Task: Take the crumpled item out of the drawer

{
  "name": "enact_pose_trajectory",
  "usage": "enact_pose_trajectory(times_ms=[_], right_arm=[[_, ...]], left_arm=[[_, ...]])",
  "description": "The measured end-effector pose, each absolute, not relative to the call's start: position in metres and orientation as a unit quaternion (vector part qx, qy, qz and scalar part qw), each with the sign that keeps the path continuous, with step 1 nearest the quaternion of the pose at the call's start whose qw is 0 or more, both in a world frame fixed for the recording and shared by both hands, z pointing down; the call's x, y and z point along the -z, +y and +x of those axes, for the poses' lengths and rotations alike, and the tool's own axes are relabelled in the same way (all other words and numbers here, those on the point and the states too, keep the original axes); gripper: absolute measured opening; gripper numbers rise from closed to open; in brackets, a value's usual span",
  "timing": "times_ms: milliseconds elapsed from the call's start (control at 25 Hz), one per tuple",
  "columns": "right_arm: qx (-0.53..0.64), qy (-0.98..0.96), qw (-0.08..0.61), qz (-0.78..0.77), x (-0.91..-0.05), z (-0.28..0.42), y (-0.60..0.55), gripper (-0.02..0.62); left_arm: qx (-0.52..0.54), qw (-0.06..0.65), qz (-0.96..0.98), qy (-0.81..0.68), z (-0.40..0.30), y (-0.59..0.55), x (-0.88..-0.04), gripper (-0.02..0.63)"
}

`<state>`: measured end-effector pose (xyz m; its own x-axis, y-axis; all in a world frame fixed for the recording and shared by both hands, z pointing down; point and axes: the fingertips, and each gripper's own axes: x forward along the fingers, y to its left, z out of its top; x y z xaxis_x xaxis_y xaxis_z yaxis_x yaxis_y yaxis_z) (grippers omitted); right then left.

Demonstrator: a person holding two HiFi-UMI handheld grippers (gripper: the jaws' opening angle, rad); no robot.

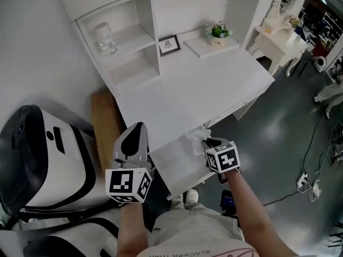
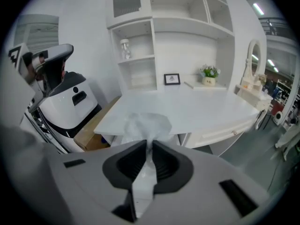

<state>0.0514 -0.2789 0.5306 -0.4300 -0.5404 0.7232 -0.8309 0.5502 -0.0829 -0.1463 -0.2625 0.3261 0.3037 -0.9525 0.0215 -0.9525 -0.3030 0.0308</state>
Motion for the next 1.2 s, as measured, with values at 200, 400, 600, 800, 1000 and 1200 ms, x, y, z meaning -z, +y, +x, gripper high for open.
enact_pose_trajectory(times_ms=[200, 400, 600, 800, 1000, 1200], right_arm=[[-0.183, -0.831, 0.292, 0.437, -0.487, 0.055, -0.276, 0.044], [-0.147, -0.840, 0.258, 0.453, -0.443, 0.062, -0.274, 0.044], [-0.103, -0.849, 0.229, 0.465, -0.398, 0.066, -0.271, 0.044], [-0.065, -0.856, 0.189, 0.476, -0.353, 0.074, -0.270, 0.044], [-0.033, -0.862, 0.150, 0.483, -0.317, 0.081, -0.267, 0.044], [-0.011, -0.864, 0.117, 0.489, -0.287, 0.085, -0.261, 0.044]], left_arm=[[0.013, 0.001, 0.809, -0.588, -0.139, -0.261, -0.307, 0.006], [0.021, -0.014, 0.810, -0.585, -0.130, -0.259, -0.293, 0.006], [0.025, -0.030, 0.812, -0.583, -0.123, -0.257, -0.280, 0.006], [0.029, -0.042, 0.812, -0.582, -0.118, -0.255, -0.270, 0.006], [0.032, -0.053, 0.812, -0.581, -0.116, -0.253, -0.262, 0.007], [0.036, -0.064, 0.812, -0.579, -0.114, -0.251, -0.252, 0.006]])
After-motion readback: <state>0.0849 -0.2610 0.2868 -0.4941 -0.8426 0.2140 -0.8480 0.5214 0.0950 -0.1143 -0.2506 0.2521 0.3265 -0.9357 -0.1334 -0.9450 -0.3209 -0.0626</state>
